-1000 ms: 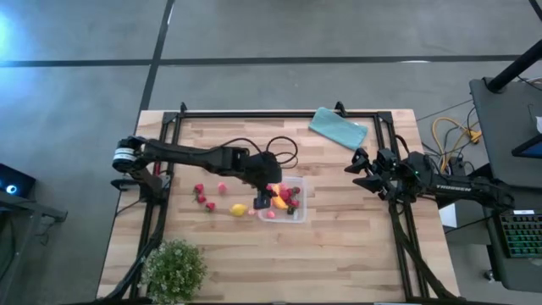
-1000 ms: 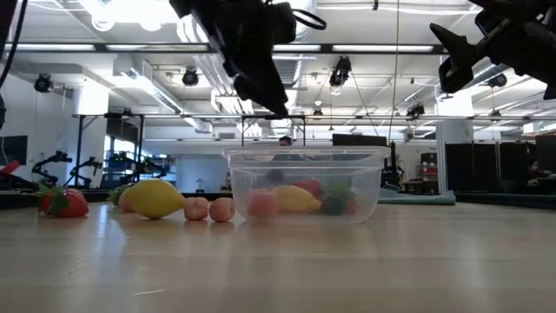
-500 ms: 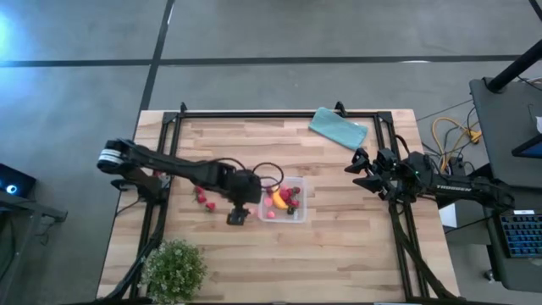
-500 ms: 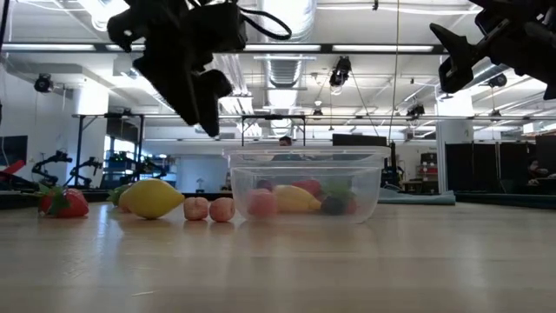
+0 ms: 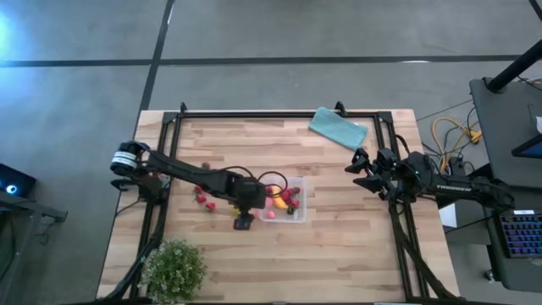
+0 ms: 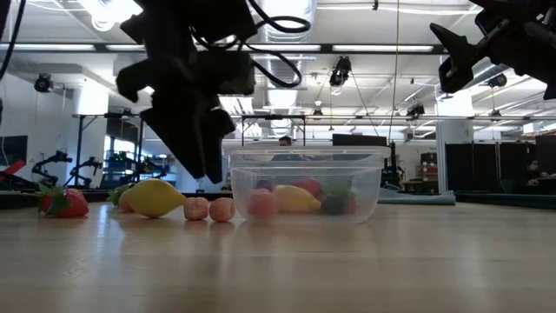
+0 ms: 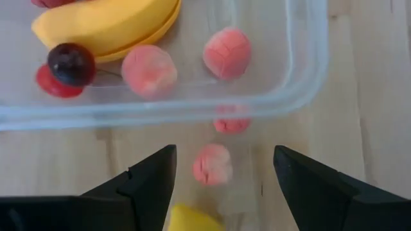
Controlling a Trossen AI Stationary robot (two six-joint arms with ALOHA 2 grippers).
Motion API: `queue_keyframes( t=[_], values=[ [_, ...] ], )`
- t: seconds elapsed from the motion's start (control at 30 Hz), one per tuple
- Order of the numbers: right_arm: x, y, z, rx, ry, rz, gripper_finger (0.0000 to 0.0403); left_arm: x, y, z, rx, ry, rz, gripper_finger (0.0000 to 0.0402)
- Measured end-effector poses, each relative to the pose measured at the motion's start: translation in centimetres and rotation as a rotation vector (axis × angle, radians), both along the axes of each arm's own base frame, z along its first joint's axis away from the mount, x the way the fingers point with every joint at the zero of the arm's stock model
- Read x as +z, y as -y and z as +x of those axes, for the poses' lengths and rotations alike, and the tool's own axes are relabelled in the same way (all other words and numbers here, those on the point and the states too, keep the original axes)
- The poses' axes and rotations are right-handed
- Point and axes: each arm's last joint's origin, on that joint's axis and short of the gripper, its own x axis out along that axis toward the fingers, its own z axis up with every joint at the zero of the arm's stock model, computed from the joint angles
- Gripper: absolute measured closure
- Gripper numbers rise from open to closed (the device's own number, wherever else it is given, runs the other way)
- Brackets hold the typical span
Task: Pick and placing Produce into tupperware
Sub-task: Put the pink peach into the transparent bin
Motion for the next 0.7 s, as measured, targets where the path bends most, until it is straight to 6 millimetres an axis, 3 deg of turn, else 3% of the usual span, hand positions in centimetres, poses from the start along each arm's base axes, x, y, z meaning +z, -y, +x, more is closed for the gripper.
queue_keyframes(
  t=[0.53,0.7],
  values=[
    [0.0,0.0,0.0,0.000,-0.001,0.001,0.0174,-3.1,2.4,2.0,-0.032,0.008,0.009,0.0155],
    [0.0,0.0,0.0,0.000,0.000,0.000,0.0174,-3.9,2.3,2.2,0.068,-0.007,0.043,0.0155]
  ],
)
